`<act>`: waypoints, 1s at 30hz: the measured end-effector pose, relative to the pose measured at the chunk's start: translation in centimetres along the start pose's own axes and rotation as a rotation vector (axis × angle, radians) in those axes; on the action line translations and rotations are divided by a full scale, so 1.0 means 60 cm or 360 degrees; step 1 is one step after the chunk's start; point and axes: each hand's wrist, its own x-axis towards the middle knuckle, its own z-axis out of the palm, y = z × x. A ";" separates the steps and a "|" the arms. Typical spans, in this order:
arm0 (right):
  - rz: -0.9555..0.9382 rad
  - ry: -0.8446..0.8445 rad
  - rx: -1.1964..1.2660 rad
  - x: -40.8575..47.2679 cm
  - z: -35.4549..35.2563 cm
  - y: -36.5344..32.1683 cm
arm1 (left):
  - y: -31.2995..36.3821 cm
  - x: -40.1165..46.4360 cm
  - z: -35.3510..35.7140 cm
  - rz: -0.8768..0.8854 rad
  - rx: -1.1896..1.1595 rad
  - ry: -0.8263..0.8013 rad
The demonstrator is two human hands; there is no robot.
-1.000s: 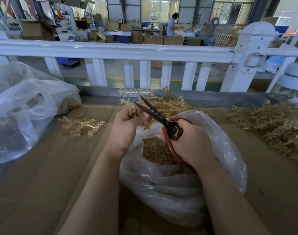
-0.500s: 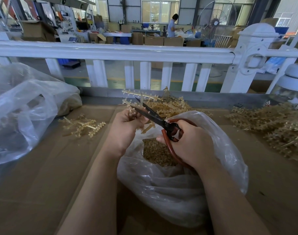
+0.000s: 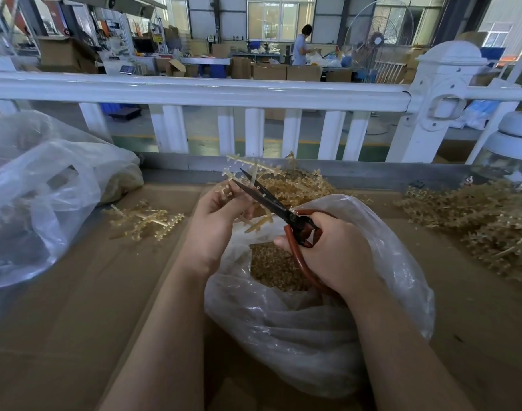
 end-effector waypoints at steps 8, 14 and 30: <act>-0.0035 -0.0026 -0.0012 -0.001 0.002 0.001 | -0.010 0.004 -0.006 0.0019 0.0165 0.0075; -0.0028 -0.0043 -0.0034 -0.001 0.004 0.003 | 0.000 -0.002 -0.002 0.0016 0.0220 0.0080; -0.0004 -0.0029 0.0038 -0.002 0.000 -0.001 | 0.011 -0.011 0.016 0.0065 0.0166 -0.0106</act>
